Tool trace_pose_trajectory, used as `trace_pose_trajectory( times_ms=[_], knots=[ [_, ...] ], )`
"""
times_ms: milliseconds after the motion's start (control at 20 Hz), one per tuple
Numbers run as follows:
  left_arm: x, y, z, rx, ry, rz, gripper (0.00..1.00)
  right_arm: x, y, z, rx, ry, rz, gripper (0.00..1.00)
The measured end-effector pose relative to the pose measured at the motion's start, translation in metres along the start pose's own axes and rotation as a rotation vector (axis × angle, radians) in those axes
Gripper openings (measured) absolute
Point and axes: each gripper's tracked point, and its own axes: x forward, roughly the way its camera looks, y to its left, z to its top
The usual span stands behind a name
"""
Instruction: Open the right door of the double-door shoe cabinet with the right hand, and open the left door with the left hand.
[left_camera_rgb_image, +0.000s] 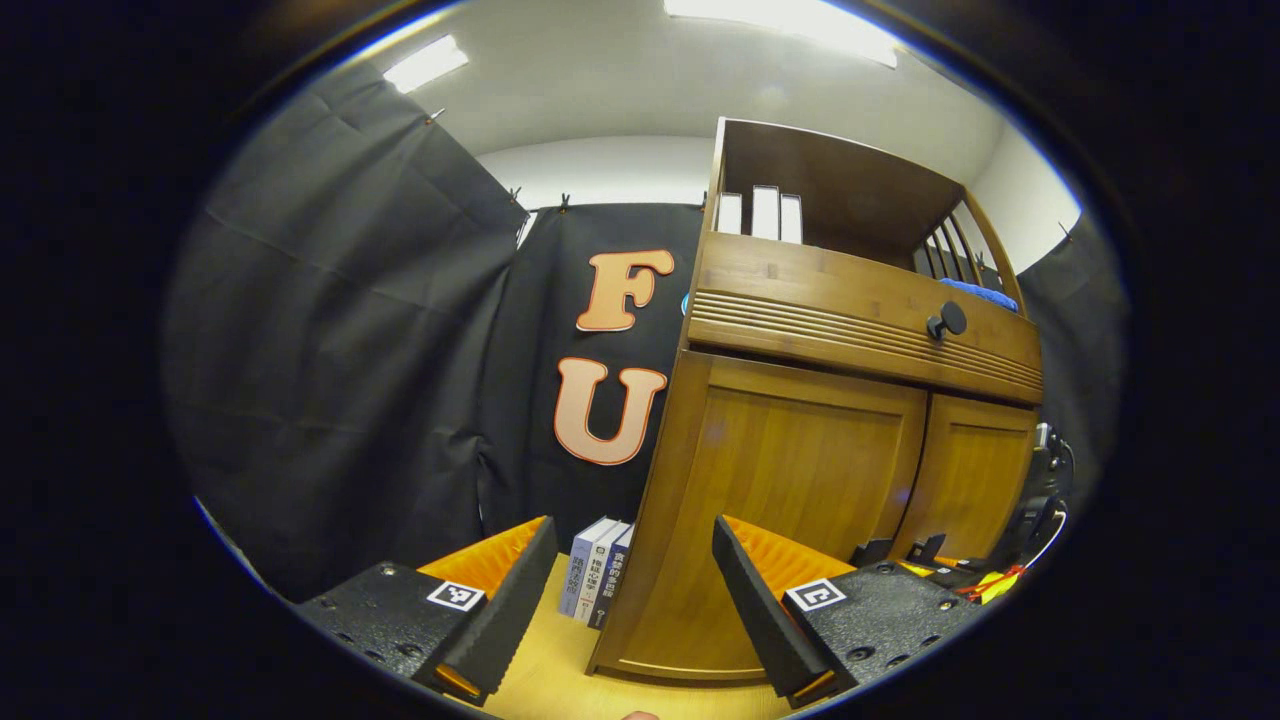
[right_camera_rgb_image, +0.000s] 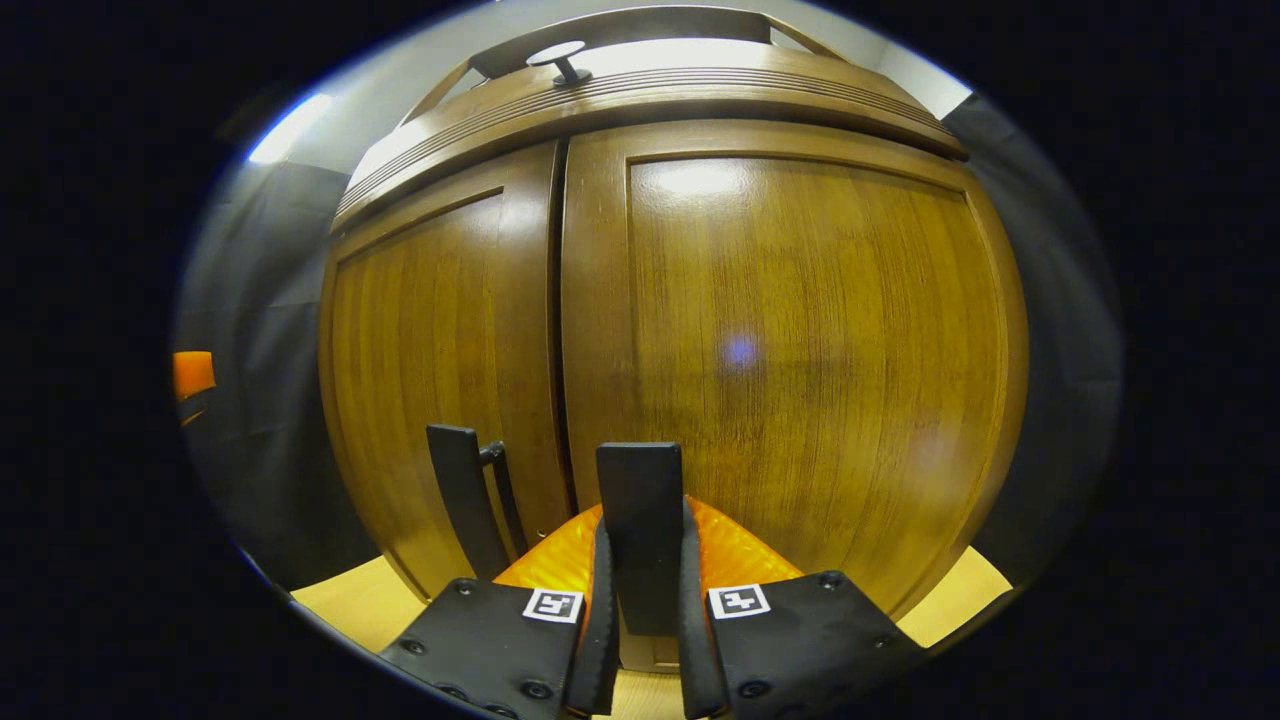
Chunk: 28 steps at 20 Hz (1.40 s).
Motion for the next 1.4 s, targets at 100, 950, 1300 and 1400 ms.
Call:
trace_pose_trajectory(
  times_ms=[100,950,1300,1400],
  knots=[
    [-0.006,0.006,-0.001,0.029,0.002,0.021,0.92,-0.004,0.001,0.003,-0.007,0.005,0.009,0.33],
    [-0.028,-0.055,-0.006,0.039,0.0,-0.073,0.92,-0.063,-0.015,0.048,-0.017,0.006,0.078,0.37],
    [-0.035,-0.085,-0.011,0.029,-0.007,-0.114,0.95,-0.095,-0.044,0.049,-0.003,-0.003,0.013,0.27],
    [-0.038,-0.088,-0.013,0.029,-0.004,-0.114,0.92,-0.103,-0.052,0.048,0.003,-0.008,-0.002,0.31]
  ],
)
